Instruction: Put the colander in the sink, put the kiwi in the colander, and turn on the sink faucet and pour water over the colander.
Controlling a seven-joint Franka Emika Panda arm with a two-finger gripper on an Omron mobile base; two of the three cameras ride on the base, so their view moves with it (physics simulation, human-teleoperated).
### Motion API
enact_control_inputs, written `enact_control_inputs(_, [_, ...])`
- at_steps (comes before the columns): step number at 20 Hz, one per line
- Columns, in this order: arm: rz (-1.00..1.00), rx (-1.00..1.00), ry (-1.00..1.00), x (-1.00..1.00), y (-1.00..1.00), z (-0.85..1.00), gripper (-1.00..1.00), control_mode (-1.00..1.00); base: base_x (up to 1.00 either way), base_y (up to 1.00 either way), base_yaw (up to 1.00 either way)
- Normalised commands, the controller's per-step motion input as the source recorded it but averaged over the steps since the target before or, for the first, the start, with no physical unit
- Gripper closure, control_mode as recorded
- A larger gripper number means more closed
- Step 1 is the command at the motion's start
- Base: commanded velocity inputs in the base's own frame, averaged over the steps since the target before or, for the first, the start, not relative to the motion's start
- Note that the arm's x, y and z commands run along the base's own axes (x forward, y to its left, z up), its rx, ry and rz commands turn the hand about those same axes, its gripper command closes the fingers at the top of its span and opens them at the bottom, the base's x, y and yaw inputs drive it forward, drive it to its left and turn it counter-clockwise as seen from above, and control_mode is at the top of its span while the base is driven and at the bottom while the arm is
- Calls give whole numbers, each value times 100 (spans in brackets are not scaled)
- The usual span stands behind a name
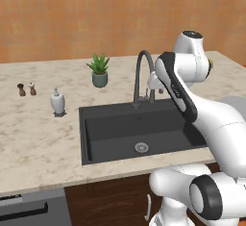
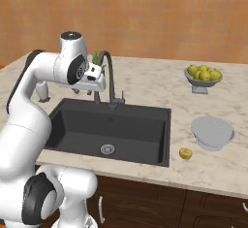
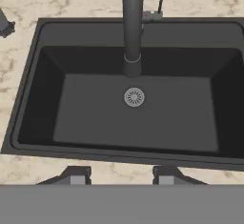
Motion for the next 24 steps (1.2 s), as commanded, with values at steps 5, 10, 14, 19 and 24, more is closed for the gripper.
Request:
enact_control_inputs(5, [-11, 0, 0, -4, -30, 0, -100, -100, 0, 0, 0])
enact_control_inputs(10, [-46, 0, 0, -16, -69, -5, -100, -100, 0, 0, 0])
enact_control_inputs(14, [-54, 0, 2, -54, -74, -28, -100, -100, 0, 0, 0])
enact_control_inputs(19, [-42, 0, 4, -71, -95, -29, -100, -100, 0, 0, 0])
enact_control_inputs(24, [-37, 0, 1, -39, -100, -22, -100, -100, 0, 0, 0])
